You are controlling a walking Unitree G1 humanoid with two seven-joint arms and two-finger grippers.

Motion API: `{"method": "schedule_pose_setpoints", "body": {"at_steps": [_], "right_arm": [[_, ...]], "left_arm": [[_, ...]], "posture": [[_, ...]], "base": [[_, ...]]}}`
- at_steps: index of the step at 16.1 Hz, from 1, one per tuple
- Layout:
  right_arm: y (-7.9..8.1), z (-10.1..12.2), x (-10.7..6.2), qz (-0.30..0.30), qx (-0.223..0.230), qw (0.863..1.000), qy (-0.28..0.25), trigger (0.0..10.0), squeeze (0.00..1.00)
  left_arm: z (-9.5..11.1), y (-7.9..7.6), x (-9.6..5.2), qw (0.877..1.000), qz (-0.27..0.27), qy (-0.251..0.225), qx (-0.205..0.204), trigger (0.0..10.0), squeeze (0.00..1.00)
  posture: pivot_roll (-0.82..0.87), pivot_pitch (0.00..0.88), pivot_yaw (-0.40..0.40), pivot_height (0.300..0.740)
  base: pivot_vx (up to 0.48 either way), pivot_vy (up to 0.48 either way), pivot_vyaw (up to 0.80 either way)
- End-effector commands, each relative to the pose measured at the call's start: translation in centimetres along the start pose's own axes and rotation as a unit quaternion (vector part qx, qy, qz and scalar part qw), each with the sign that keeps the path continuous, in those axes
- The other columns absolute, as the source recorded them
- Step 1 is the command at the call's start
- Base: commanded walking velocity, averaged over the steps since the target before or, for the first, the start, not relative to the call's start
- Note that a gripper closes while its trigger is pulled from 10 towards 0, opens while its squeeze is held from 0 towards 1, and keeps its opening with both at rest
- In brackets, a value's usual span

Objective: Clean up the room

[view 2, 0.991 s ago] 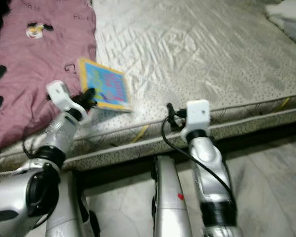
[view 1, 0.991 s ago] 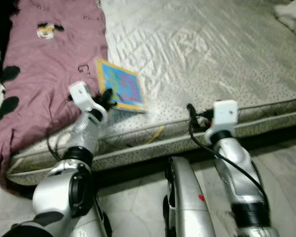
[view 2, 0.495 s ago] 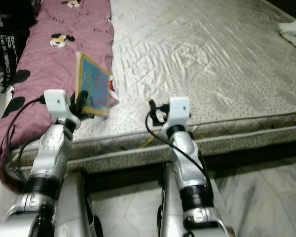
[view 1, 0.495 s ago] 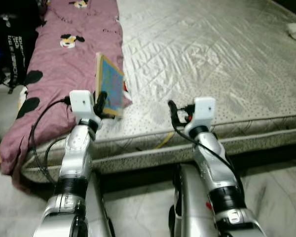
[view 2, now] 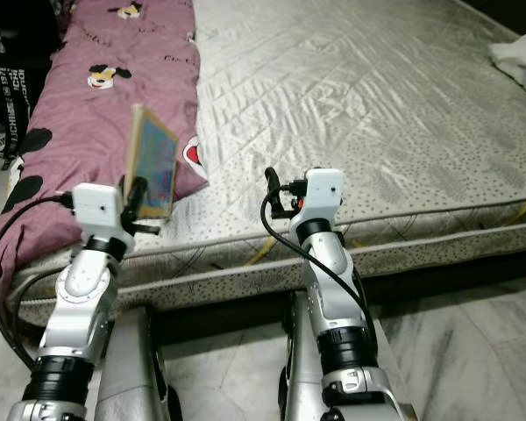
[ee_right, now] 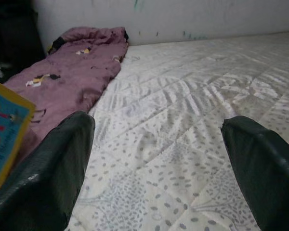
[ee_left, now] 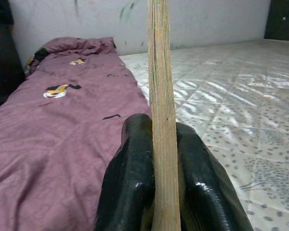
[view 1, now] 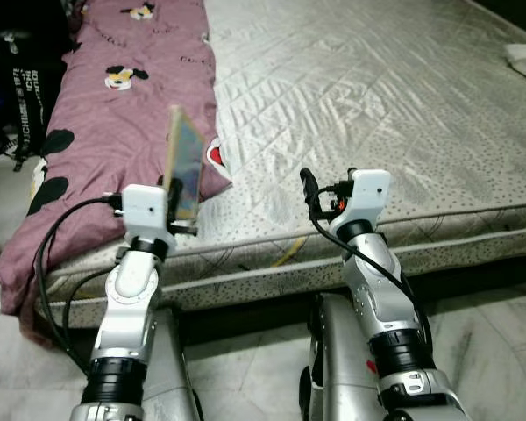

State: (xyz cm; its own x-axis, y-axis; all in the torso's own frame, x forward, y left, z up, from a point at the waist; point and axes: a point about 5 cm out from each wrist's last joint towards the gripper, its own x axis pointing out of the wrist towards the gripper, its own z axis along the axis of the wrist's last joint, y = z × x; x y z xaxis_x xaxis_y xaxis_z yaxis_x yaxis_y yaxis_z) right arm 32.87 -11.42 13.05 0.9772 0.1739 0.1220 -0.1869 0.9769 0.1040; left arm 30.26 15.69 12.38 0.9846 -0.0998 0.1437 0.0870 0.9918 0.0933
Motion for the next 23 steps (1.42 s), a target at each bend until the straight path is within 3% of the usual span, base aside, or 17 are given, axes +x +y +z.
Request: {"method": "schedule_pose_setpoints", "body": {"at_steps": [1,5,7,13,19,23], "right_arm": [[0.1,-0.6,-0.2,-0.002,0.006,1.0,0.009,10.0,0.0],[0.3,-0.9,-0.2,-0.001,0.009,1.0,0.018,10.0,0.0],[0.1,-1.2,-0.6,-0.01,0.006,1.0,0.02,10.0,0.0],[-0.7,-1.3,-1.2,-0.031,-0.003,0.999,0.019,10.0,0.0],[-0.8,-1.0,-0.6,-0.028,-0.012,0.999,0.018,10.0,0.0],[-1.1,-0.9,-0.5,-0.033,-0.013,0.999,0.017,10.0,0.0]], "left_arm": [[1.3,0.0,0.1,1.0,0.002,-0.024,0.012,10.0,0.0],[1.0,0.0,-0.6,0.999,0.02,-0.012,0.035,10.0,0.0],[0.8,-0.3,-0.8,1.0,0.0,-0.007,0.028,10.0,0.0],[0.4,-1.3,-0.4,0.999,-0.032,0.001,0.032,10.0,0.0],[0.0,-1.0,-0.5,0.999,-0.017,0.009,0.035,10.0,0.0],[-0.2,-1.1,-0.3,0.999,-0.018,0.013,0.044,10.0,0.0]], "posture": [[0.1,0.0,-0.015,0.55],[0.11,0.0,-0.026,0.578],[0.1,0.0,0.005,0.597],[0.08,0.0,0.019,0.668],[0.08,0.0,0.008,0.734],[0.08,0.0,-0.001,0.74]], "base": [[0.0,0.0,0.0],[0.0,0.0,0.0],[0.0,0.0,0.0],[0.0,0.0,0.0],[0.0,0.0,0.0],[0.0,0.0,0.0]]}}
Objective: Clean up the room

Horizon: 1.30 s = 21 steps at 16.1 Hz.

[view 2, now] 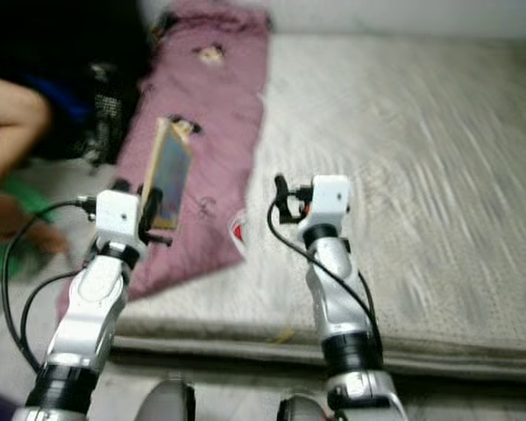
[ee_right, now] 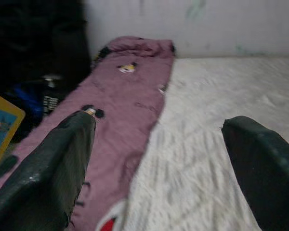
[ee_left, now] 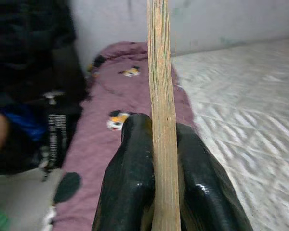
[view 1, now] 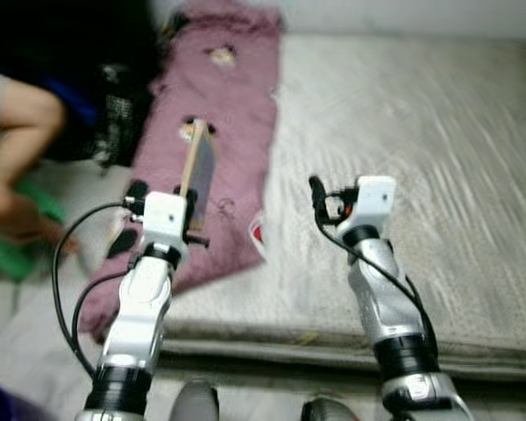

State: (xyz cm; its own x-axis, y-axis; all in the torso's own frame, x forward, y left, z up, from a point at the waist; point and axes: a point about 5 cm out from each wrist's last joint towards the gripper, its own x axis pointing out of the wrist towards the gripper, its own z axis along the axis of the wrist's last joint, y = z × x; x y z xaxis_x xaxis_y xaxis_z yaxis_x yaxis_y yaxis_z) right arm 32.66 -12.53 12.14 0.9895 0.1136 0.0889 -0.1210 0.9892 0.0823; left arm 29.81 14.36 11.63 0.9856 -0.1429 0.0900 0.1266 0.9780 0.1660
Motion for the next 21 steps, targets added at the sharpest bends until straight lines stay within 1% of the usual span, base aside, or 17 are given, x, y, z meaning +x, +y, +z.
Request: {"method": "schedule_pose_setpoints", "body": {"at_steps": [1,2,5,6,7,9,12,14,17,18,21], "right_arm": [[0.0,-0.2,0.0,-0.001,0.0,1.0,0.004,10.0,0.0],[0.0,-0.2,0.0,-0.001,-0.002,1.0,0.004,10.0,0.0],[-0.2,-0.2,0.1,-0.004,-0.006,1.0,0.005,10.0,0.0],[-0.2,-0.3,0.1,-0.004,-0.006,1.0,0.006,10.0,0.0],[-0.2,-0.4,0.0,-0.005,-0.005,1.0,0.008,10.0,0.0],[-0.3,-0.6,-0.2,-0.008,-0.008,1.0,0.012,10.0,0.0],[-0.7,-1.0,-0.6,-0.015,-0.014,1.0,0.02,10.0,0.0],[-0.9,-1.1,-0.7,-0.024,-0.011,0.999,0.02,10.0,0.0],[-1.4,-1.4,-0.8,-0.049,-0.005,0.998,0.03,10.0,0.0],[-1.5,-1.7,-0.8,-0.055,0.007,0.998,0.043,10.0,0.0],[-1.7,-1.6,-0.8,-0.054,-0.001,0.998,0.042,10.0,0.0]], "left_arm": [[0.3,0.4,0.1,1.0,0.009,-0.01,0.011,10.0,0.0],[0.3,0.4,0.2,1.0,0.009,-0.009,0.012,10.0,0.0],[0.1,0.6,0.1,0.999,0.026,-0.009,0.041,10.0,0.0],[-0.2,0.8,0.1,0.999,0.033,0.0,0.041,10.0,0.0],[-0.5,0.9,0.0,0.999,0.038,0.011,0.029,10.0,0.0],[-0.7,0.8,-0.2,0.999,0.032,0.012,0.028,10.0,0.0],[-1.2,0.9,-0.7,0.998,0.049,0.015,0.025,10.0,0.0],[-1.5,1.5,-1.0,0.998,0.059,0.018,0.018,10.0,0.0],[-1.8,1.9,-1.2,0.998,0.06,0.023,0.02,10.0,0.0],[-1.8,1.8,-1.2,0.998,0.059,0.024,0.019,10.0,0.0],[-1.8,1.0,-1.1,0.998,0.052,0.024,0.012,10.0,0.0]], "posture": [[0.08,0.0,-0.002,0.74],[0.08,0.0,-0.002,0.74],[0.08,0.0,-0.001,0.74],[0.08,0.0,-0.001,0.74],[0.07,0.0,-0.001,0.74],[0.07,0.0,-0.002,0.74],[0.07,0.0,-0.002,0.74],[0.07,0.0,-0.001,0.74],[0.07,0.0,-0.002,0.74],[0.07,0.0,-0.003,0.74],[0.06,0.0,-0.006,0.74]], "base": [[0.0,0.0,0.0],[0.0,0.0,0.0],[0.0,0.0,0.0],[0.0,0.0,0.0],[0.0,0.0,0.0],[0.0,0.0,0.0],[0.0,0.0,0.0],[0.0,0.0,0.0],[0.0,0.0,0.0],[0.0,0.0,-0.8],[0.0,0.0,-0.8]]}}
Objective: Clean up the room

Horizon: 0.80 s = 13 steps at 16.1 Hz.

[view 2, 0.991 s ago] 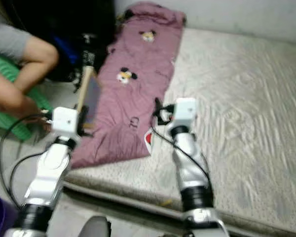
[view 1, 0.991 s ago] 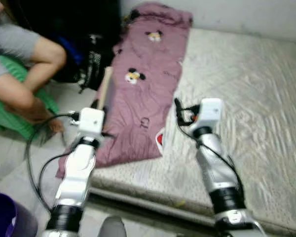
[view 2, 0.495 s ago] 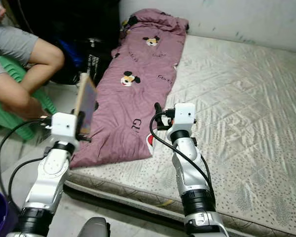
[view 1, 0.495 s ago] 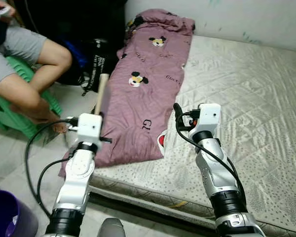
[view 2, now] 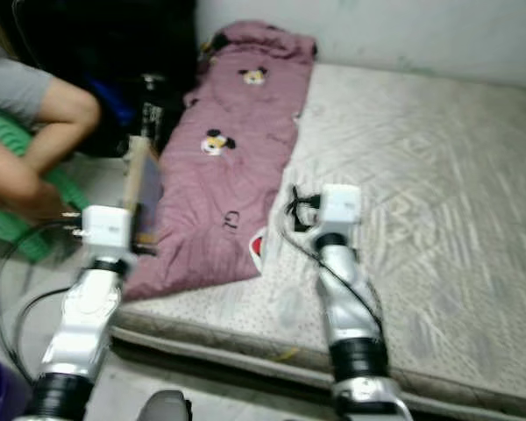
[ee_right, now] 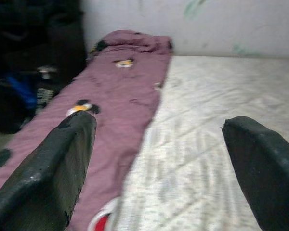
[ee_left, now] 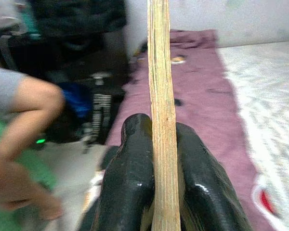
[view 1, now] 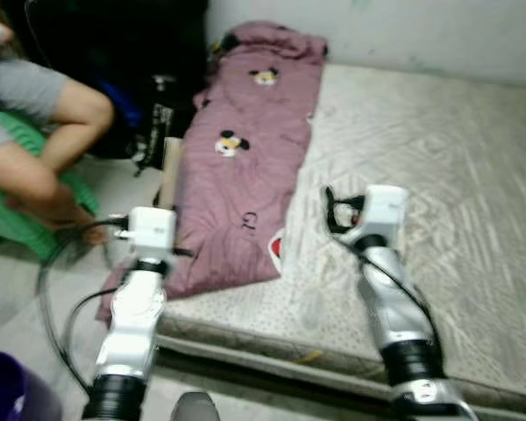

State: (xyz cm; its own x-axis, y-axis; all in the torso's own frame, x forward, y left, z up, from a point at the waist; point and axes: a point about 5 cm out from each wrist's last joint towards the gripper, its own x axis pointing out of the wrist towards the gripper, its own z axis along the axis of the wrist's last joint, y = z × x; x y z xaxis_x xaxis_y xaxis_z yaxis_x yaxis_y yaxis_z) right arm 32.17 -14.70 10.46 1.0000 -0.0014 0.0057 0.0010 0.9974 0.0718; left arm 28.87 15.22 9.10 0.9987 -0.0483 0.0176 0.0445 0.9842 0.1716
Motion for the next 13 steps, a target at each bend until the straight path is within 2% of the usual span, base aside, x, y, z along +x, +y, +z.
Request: {"method": "schedule_pose_setpoints", "body": {"at_steps": [1,5,9,13], "right_arm": [[0.51,-0.14,-0.02,0.006,0.005,1.0,0.005,10.0,0.0],[0.49,-0.12,-0.08,0.007,0.0,1.0,0.005,10.0,0.0],[0.47,-0.1,-0.07,0.006,0.001,1.0,0.005,10.0,0.0],[0.76,-0.08,-0.07,0.014,0.004,1.0,0.002,10.0,0.0]], "left_arm": [[0.7,0.43,0.18,1.0,0.007,-0.019,0.004,10.0,0.0],[0.76,-0.13,0.31,1.0,-0.004,-0.021,-0.016,10.0,0.0],[0.88,-0.24,0.33,1.0,-0.008,-0.024,-0.016,10.0,0.0],[0.94,-0.26,0.35,1.0,-0.009,-0.025,-0.012,10.0,0.0]], "posture": [[0.06,0.0,-0.007,0.74],[0.05,0.0,-0.01,0.74],[0.05,0.0,-0.011,0.74],[0.06,0.0,-0.01,0.74]], "base": [[0.0,0.0,-0.8],[0.0,0.0,-0.8],[0.0,0.0,-0.8],[0.0,0.0,0.0]]}}
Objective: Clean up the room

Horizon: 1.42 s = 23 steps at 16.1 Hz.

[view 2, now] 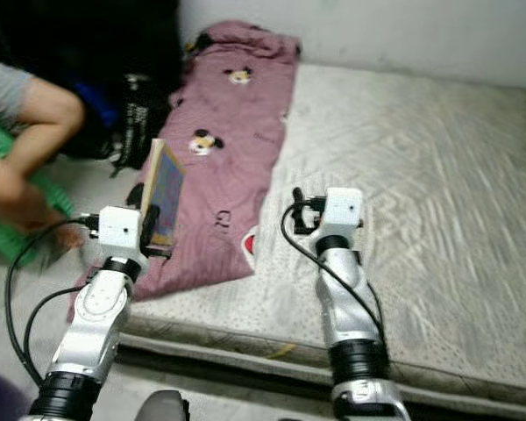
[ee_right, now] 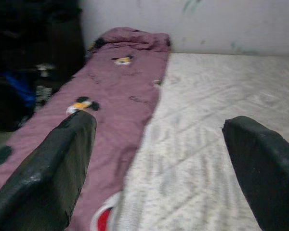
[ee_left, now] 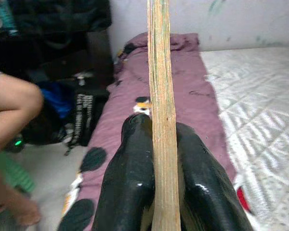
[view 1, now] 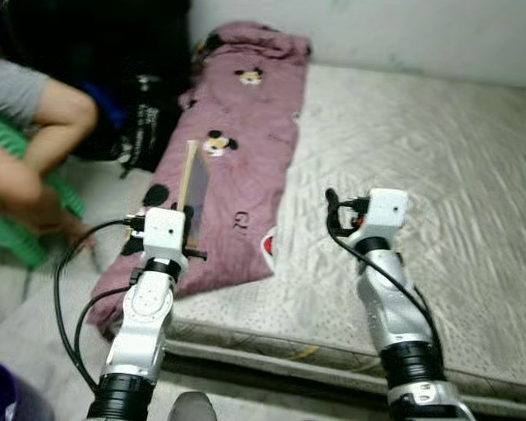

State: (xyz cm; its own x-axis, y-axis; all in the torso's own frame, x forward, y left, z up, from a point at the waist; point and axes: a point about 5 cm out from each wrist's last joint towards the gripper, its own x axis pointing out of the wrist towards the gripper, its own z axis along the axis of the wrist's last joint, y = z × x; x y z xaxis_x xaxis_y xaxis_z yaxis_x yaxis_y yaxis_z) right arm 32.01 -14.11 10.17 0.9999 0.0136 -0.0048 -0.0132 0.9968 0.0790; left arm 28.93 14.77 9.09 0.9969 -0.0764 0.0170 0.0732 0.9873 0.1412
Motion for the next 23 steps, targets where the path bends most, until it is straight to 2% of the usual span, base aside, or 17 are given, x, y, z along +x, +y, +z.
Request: {"method": "schedule_pose_setpoints", "body": {"at_steps": [1,4,6,20,23], "right_arm": [[0.22,0.24,0.1,0.007,-0.001,1.0,-0.004,10.0,0.0],[0.19,0.11,0.16,0.006,-0.001,1.0,0.002,10.0,0.0],[0.18,0.12,0.18,0.007,-0.002,1.0,0.001,10.0,0.0],[0.19,0.11,0.29,0.01,-0.01,1.0,0.002,10.0,0.0],[0.15,-0.02,0.27,0.009,-0.011,1.0,0.004,10.0,0.0]], "left_arm": [[0.87,0.17,0.27,1.0,0.004,-0.023,0.005,10.0,0.0],[0.94,0.0,0.26,1.0,-0.005,-0.025,0.0,10.0,0.0],[0.96,-0.06,0.27,1.0,-0.007,-0.026,-0.001,10.0,0.0],[1.04,-0.28,0.34,1.0,-0.012,-0.028,-0.007,10.0,0.0],[1.2,-0.18,0.37,0.999,0.001,-0.038,-0.01,10.0,0.0]], "posture": [[0.06,0.0,-0.01,0.74],[0.06,0.0,-0.01,0.74],[0.06,0.0,-0.009,0.74],[0.06,0.0,-0.011,0.74],[0.06,0.0,-0.011,0.74]], "base": [[0.0,0.0,0.0],[0.0,0.0,-0.67],[0.0,0.0,0.0],[0.0,-0.298,0.0],[0.0,0.0,0.0]]}}
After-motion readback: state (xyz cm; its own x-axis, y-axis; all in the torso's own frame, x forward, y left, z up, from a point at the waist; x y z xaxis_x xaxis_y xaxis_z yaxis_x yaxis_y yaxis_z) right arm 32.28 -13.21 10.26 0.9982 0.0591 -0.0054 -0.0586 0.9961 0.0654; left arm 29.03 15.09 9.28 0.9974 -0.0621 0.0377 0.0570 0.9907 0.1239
